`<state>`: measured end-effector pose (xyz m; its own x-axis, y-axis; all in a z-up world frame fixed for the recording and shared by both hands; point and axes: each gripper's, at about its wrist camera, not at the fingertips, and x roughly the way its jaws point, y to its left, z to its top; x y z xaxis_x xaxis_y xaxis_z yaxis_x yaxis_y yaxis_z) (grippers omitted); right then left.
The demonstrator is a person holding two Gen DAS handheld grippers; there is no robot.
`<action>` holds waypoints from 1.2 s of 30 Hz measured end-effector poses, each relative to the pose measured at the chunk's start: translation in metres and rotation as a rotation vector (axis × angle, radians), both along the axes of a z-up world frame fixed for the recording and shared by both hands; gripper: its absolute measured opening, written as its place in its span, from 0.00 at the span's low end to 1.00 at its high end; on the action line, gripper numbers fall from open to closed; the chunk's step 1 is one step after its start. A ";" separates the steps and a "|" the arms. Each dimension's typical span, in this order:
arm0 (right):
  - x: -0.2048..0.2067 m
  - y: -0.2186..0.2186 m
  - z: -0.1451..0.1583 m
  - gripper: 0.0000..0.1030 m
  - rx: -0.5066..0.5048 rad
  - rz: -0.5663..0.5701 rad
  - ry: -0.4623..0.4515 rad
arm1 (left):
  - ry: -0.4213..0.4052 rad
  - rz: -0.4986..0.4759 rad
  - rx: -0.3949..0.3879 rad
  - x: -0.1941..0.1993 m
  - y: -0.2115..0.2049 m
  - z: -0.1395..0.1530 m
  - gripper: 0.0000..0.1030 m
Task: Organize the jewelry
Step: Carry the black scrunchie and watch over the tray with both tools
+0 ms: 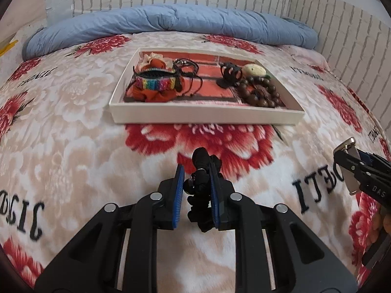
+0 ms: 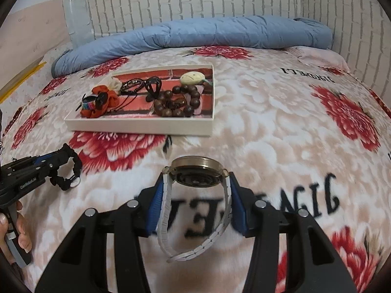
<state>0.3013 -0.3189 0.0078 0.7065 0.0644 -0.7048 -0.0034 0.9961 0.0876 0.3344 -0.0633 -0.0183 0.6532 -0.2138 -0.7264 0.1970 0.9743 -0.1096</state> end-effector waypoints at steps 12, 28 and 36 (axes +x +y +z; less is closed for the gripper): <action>0.078 0.011 0.018 0.48 -0.019 0.013 -0.028 | -0.060 -0.005 -0.041 0.061 0.001 0.029 0.18; 0.160 0.039 0.005 0.48 -0.047 0.033 -0.008 | -0.065 0.021 0.027 0.138 -0.002 0.017 0.18; 0.180 0.034 -0.017 0.48 -0.043 0.007 0.001 | -0.083 0.038 0.055 0.160 -0.004 0.009 0.18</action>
<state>0.4817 -0.2854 -0.0097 0.7052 0.0394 -0.7079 -0.0106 0.9989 0.0451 0.4941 -0.0672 -0.0093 0.7181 -0.1493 -0.6797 0.1663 0.9852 -0.0407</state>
